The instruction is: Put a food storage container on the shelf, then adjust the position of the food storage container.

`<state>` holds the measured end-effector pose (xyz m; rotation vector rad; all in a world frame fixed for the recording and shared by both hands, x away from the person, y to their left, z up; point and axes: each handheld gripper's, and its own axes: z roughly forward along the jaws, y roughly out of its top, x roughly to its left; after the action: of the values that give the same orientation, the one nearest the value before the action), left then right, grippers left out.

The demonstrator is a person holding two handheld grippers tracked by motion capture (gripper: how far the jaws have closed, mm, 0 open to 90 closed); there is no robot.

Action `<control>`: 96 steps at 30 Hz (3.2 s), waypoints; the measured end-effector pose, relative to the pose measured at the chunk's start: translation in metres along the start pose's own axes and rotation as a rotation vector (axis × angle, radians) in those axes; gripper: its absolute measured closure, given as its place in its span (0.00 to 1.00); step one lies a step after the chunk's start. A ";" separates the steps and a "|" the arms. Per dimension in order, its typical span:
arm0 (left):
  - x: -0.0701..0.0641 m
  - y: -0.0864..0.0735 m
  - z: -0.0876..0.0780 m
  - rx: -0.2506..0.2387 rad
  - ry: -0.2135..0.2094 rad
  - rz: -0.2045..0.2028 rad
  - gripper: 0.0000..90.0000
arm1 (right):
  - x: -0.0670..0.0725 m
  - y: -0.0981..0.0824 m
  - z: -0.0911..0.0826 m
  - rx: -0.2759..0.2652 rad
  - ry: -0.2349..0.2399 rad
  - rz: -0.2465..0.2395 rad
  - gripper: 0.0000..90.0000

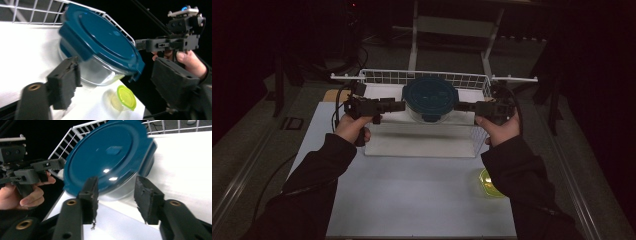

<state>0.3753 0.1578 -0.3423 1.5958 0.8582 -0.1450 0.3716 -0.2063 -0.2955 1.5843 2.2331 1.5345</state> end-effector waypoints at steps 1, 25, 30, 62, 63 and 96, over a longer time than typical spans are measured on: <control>-0.002 -0.003 -0.001 0.009 -0.006 0.017 0.21 | 0.003 -0.003 -0.001 0.000 0.001 -0.011 0.63; -0.039 -0.087 -0.017 0.031 0.108 0.189 0.00 | 0.041 -0.047 0.039 0.100 0.081 -0.096 1.00; -0.043 -0.100 -0.017 0.038 0.115 0.213 0.00 | 0.041 -0.040 0.048 0.092 0.059 -0.084 1.00; -0.034 -0.142 -0.015 0.080 0.077 0.198 0.00 | 0.035 -0.022 0.062 0.061 0.020 -0.078 0.92; -0.033 -0.145 -0.016 0.076 0.072 0.195 0.00 | 0.035 -0.024 0.061 0.060 0.030 -0.077 0.91; -0.037 -0.213 -0.050 0.042 0.112 0.269 0.00 | -0.027 -0.139 -0.026 -0.076 0.084 -0.255 0.16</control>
<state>0.2037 0.1799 -0.4818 1.7553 0.7203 0.1193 0.2728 -0.2453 -0.3919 1.1825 2.2807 1.6173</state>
